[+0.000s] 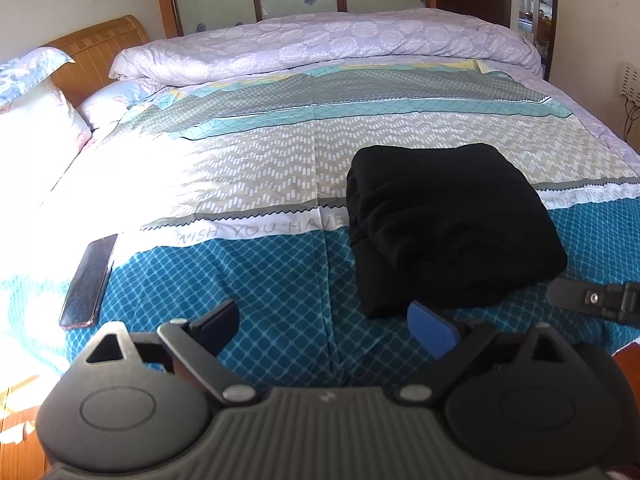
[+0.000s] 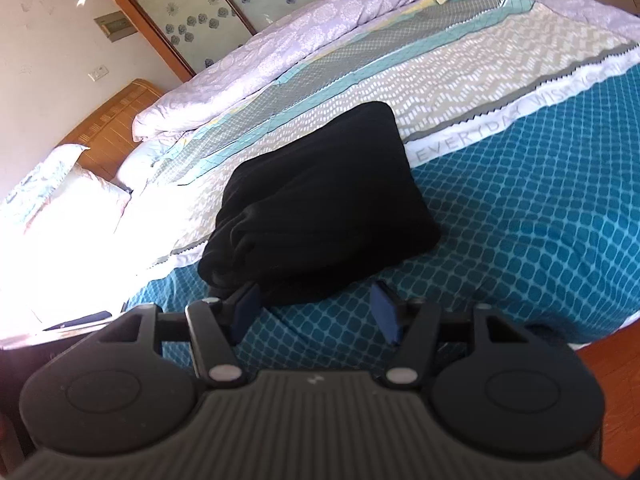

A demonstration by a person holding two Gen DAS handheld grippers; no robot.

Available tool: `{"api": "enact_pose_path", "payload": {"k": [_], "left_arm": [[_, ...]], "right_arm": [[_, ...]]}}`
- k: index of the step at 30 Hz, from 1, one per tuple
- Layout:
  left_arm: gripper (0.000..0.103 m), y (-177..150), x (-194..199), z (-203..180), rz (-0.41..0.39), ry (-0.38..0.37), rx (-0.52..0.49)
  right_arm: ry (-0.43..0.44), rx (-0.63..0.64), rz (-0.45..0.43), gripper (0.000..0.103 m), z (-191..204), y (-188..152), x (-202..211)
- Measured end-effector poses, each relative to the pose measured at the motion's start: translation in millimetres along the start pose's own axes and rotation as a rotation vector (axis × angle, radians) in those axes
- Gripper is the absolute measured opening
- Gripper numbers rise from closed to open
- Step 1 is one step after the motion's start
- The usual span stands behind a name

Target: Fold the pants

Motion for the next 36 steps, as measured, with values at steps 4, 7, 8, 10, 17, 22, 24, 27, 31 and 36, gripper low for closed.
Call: {"api": "enact_pose_path", "payload": {"k": [4, 7, 8, 10, 17, 22, 24, 27, 31, 36], "left_arm": [[0.096, -1, 1, 11, 0.004, 0.016, 0.041], [0.096, -1, 3, 19, 0.008, 0.021, 0.082], [0.096, -1, 4, 22, 0.010, 0.027, 0.091], [0.096, -2, 6, 26, 0.003, 0.048, 0.089], [0.103, 5, 5, 39, -0.018, 0.107, 0.114], [0.103, 3, -3, 16, -0.009, 0.104, 0.032], [0.103, -1, -7, 6, -0.002, 0.087, -0.014], [0.103, -2, -11, 1, 0.000, 0.089, -0.034], [0.103, -1, -14, 0, -0.019, 0.117, -0.045], [0.103, -1, -19, -1, -0.005, 0.118, -0.036]], "right_arm": [[0.005, 0.001, 0.007, 0.065, 4, -2, -1], [0.003, 0.009, 0.011, 0.066, 5, -5, -1], [0.004, 0.010, 0.014, 0.066, 4, -5, -1], [0.005, 0.014, 0.024, 0.066, 4, -7, -2], [0.000, 0.027, 0.030, 0.067, 1, -6, -3], [-0.009, -0.022, 0.030, 0.067, -4, -6, -5], [-0.001, -0.018, 0.046, 0.067, 1, -10, -9], [-0.015, 0.022, 0.053, 0.067, 6, -13, -12], [-0.031, 0.028, 0.065, 0.067, 1, -15, -15], [-0.036, 0.005, 0.072, 0.067, -5, -15, -16]]}}
Point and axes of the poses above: each gripper's, at about its wrist camera, not at the fingertips, and x roughly against the way its jaws point, z to its left, y to its top, the point moved 10 cm from there along -x, roughly the way its jaws point, and after that the axes turned 2 degrees about z, right-handed, at the moved point
